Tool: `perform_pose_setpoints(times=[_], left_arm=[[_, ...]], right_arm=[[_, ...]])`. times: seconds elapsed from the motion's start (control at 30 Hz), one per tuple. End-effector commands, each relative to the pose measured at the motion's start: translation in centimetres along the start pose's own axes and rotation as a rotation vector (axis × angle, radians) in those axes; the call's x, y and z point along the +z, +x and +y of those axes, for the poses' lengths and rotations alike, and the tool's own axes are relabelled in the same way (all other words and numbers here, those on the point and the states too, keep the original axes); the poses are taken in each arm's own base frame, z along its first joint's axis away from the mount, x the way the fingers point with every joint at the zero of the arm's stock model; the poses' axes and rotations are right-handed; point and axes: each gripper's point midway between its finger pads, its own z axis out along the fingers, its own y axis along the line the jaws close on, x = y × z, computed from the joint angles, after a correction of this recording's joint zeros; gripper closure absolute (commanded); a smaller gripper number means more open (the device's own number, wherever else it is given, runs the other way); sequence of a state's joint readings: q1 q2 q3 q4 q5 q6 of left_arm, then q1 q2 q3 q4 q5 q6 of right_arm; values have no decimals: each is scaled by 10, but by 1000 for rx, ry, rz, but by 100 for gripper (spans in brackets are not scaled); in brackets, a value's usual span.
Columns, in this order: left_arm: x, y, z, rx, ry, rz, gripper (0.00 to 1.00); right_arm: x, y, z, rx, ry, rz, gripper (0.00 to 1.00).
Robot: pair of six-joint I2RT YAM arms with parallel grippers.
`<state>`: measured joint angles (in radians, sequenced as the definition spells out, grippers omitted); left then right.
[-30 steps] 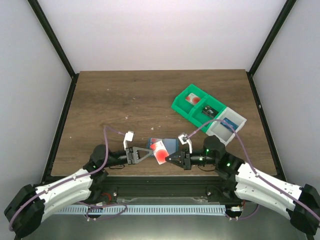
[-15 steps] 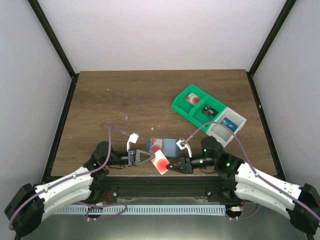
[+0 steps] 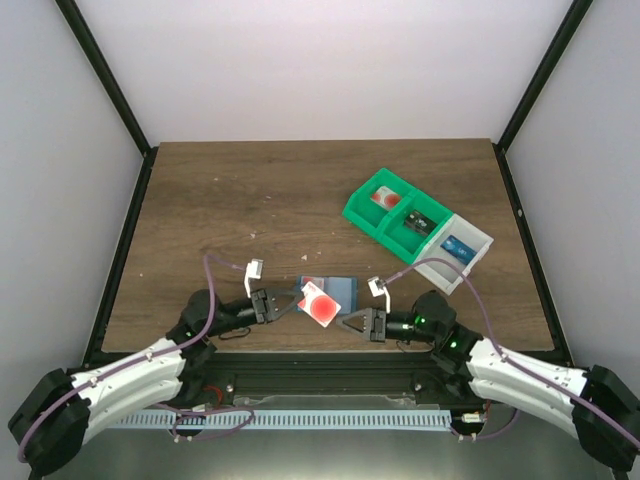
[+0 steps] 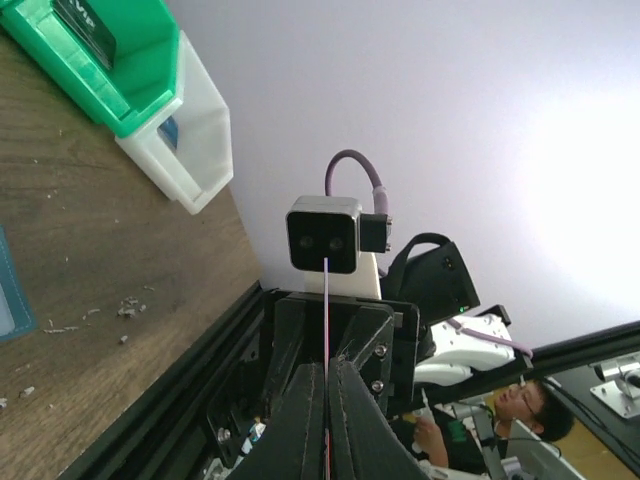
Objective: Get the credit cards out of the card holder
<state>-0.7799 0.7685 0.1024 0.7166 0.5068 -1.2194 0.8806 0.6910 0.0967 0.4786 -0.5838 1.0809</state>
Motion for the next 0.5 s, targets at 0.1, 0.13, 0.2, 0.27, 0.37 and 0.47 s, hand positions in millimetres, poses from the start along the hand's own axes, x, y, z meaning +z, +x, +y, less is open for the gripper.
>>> perform_pose_setpoints(times=[0.1,0.13,0.2,0.27,0.37,0.47], left_arm=[[2,-11,-3,8,18,-60,100],[2,-11,-3,7,17,-59,100],[3,-11,-1,0,15,-60,100],[4,-11,0,-4,19,-61,100],[4,-11,0,-7,23,-62,100],[5,-11,0,-8,22,-60,100]], right_arm=[[7,-32,36,16,-125,-107,75],[8,-33,36,18,-128,-110,75],[10,-35,34,24,-118,-113,74],[11,-37,35,25,-117,-119,74],[12,-39,33,34,-109,-128,75],[13,-42,31,43,-97,-139,79]])
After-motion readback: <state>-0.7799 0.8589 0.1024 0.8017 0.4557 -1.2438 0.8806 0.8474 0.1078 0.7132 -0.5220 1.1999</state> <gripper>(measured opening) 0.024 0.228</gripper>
